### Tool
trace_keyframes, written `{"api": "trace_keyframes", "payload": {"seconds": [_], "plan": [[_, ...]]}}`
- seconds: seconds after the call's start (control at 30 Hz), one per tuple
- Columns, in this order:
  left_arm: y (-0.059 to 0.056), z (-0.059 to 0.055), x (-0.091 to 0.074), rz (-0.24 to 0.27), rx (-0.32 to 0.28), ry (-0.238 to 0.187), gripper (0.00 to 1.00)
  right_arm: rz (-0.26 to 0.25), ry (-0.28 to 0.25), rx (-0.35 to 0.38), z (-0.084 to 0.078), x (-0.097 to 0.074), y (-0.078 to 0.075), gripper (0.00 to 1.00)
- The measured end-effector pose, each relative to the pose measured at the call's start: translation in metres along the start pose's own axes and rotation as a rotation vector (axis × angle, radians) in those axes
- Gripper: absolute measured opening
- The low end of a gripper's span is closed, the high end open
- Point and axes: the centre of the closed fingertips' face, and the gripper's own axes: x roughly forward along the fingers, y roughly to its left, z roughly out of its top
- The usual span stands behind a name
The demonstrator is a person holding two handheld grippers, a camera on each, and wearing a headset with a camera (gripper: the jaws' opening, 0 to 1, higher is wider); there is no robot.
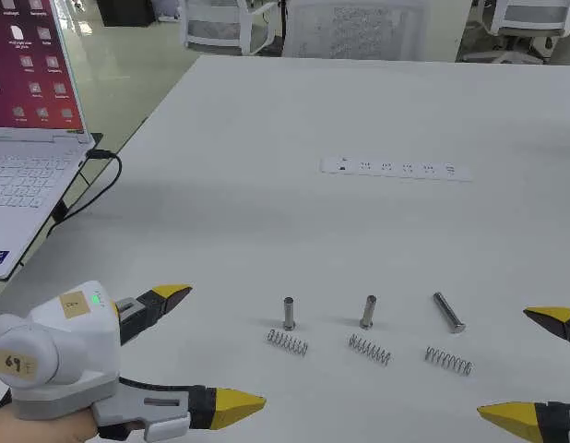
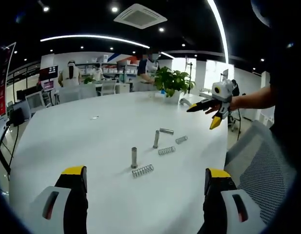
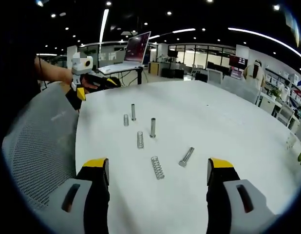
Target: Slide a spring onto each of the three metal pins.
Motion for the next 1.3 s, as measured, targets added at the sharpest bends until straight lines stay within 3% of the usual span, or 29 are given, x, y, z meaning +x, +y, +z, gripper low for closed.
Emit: {"api": "trace_keyframes", "payload": {"seconds": [1.3], "plan": [[0.001, -0.0011, -0.0006, 0.008, -0.005, -0.002, 0.98, 0.009, -0.004, -0.001, 0.0007, 0.0023, 0.0011, 0.82]]}}
